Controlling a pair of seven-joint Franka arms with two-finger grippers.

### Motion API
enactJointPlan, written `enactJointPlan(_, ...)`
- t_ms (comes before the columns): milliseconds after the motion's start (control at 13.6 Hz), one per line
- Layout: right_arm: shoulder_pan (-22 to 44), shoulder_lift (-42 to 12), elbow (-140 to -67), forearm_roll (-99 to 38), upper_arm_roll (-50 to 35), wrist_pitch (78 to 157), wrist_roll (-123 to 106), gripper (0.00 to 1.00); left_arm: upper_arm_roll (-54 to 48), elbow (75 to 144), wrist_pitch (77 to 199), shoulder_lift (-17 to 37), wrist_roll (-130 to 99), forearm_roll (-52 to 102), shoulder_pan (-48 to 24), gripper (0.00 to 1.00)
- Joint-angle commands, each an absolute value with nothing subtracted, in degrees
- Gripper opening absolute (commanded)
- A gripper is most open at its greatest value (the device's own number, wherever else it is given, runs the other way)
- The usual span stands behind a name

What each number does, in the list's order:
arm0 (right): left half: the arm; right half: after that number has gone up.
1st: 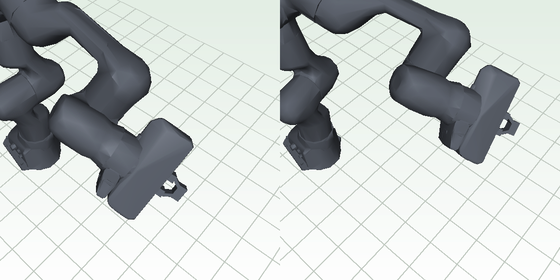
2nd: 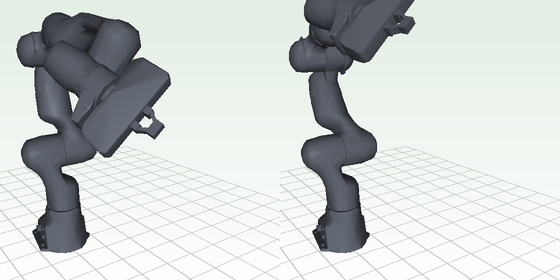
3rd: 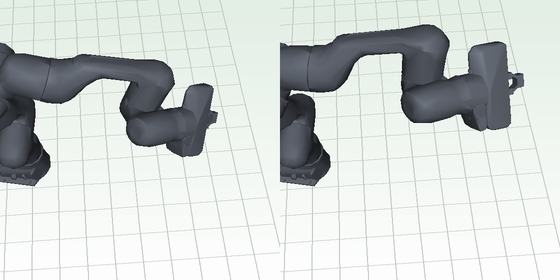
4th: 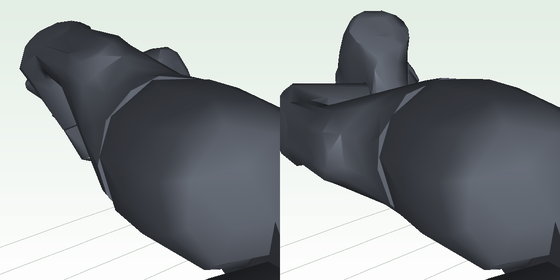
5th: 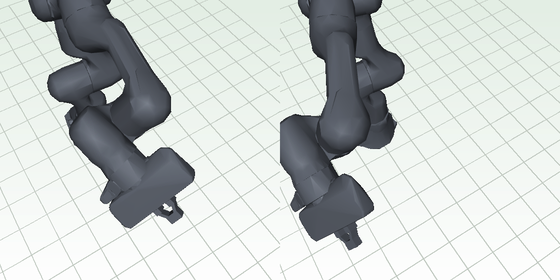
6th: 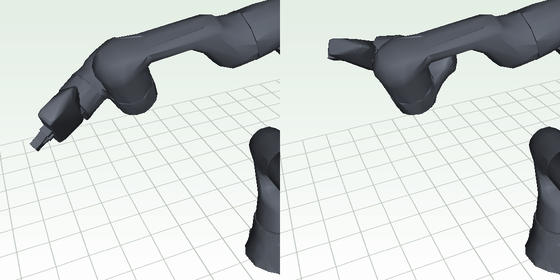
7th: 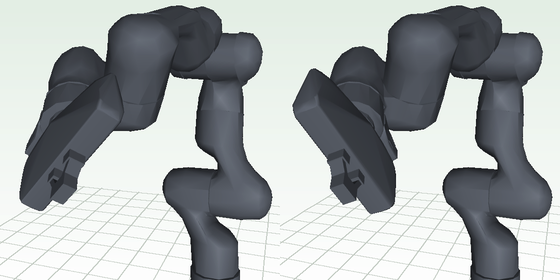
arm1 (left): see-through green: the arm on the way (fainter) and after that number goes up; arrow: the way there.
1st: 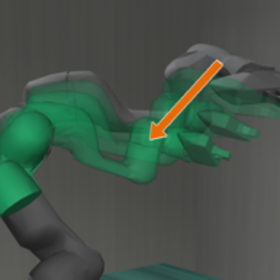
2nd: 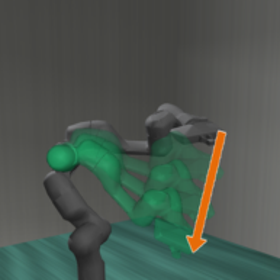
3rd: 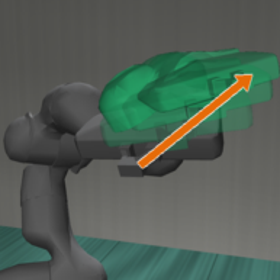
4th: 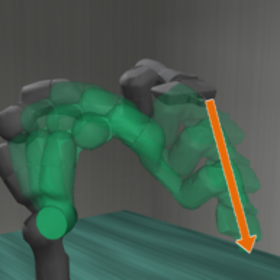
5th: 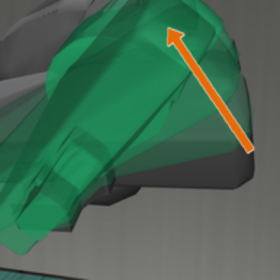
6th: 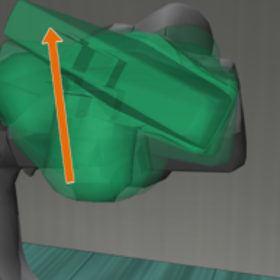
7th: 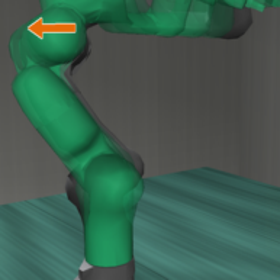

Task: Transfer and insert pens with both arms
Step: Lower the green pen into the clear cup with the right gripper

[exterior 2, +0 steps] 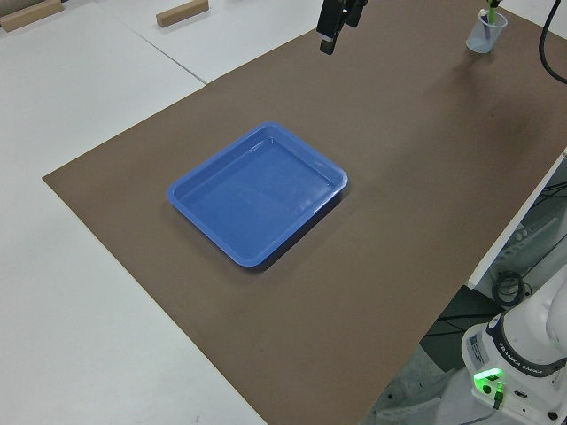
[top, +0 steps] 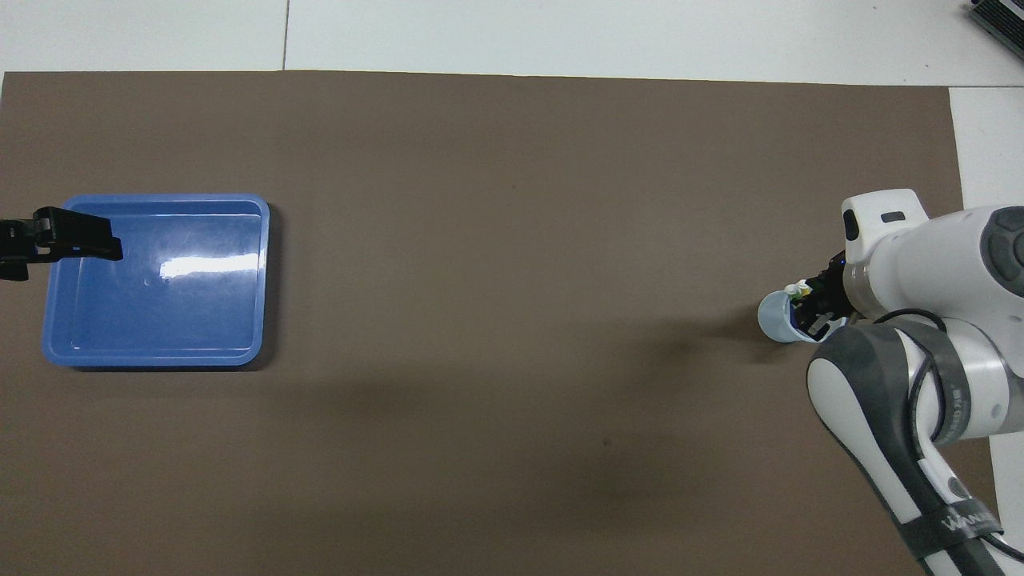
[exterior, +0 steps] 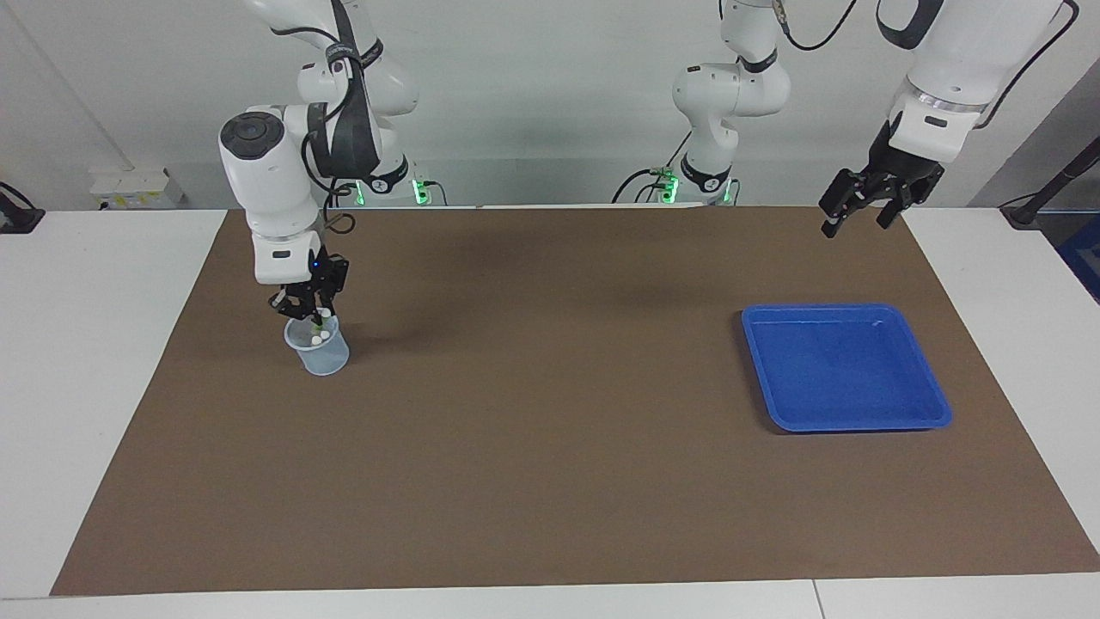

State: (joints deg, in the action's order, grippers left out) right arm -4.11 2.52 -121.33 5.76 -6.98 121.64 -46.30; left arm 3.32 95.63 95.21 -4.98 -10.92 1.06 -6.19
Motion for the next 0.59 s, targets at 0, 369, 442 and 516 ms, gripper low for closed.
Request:
enactJointPlan(0, -4.92, 4.39, -122.35, 4.66, -7.38, 120.51, -46.67, 1.0, 3.43, 94.92, 95.71, -3.96, -10.2, -0.62, -6.42, 1.0)
enactJointPlan(369, -4.31, 4.48, -117.16, 4.48, -7.56, 110.83, -43.61, 1.0, 3.43, 94.22, 95.19, -3.78, -9.05, -0.62, -6.24, 1.0)
enactJointPlan(442, -4.31, 4.57, -117.33, 4.48, -7.56, 110.83, -43.16, 1.0, 3.43, 94.22, 95.1, -3.69, -9.05, -0.7, -5.81, 1.0)
enactJointPlan(516, -4.39, 4.66, -117.33, 4.48, -7.56, 111.09, -43.33, 1.0, 3.43, 94.22, 95.01, -3.43, -9.05, -0.79, -5.8, 1.0)
